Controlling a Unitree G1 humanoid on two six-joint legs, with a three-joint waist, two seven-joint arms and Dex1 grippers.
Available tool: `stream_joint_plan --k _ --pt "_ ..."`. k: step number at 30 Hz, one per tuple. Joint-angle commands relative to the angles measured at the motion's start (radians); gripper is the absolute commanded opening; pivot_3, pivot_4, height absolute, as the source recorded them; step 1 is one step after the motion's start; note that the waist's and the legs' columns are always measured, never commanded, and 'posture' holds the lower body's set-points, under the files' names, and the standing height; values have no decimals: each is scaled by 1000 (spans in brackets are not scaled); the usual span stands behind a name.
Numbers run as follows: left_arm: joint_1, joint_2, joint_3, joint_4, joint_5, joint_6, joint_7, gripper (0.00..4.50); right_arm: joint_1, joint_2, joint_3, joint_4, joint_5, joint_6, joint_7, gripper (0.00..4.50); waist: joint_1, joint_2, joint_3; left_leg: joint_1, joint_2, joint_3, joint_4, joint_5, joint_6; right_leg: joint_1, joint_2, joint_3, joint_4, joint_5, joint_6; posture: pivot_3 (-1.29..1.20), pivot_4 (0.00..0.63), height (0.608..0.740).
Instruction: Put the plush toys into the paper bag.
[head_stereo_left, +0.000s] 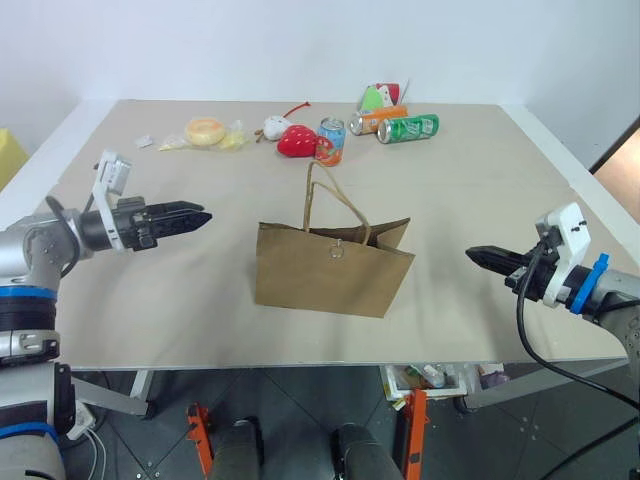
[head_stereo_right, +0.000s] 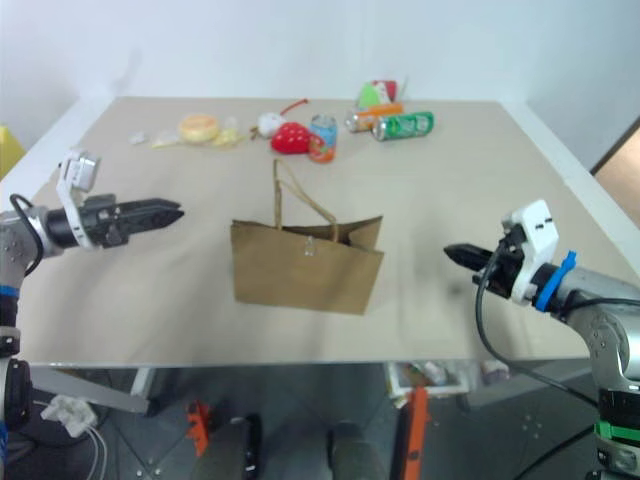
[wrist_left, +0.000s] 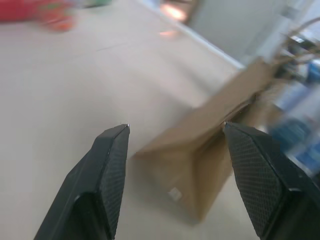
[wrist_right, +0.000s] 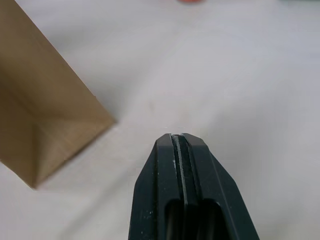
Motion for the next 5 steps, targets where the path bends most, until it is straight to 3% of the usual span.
stream_joint_plan --k 1,5 --pt "100 13 100 -100 -33 0 84 3069 38 -2 -70 -6 5 -33 6 0 0 0 0 0 0 1 0 0 0 0 -1 0 0 0 -1 0 150 740" --pt "219 -24 156 -203 -73 10 158 3069 48 12 -77 26 -21 -73 -28 0 -1 0 0 0 0 2 1 0 0 0 -2 1 0 0 -1 0 150 740"
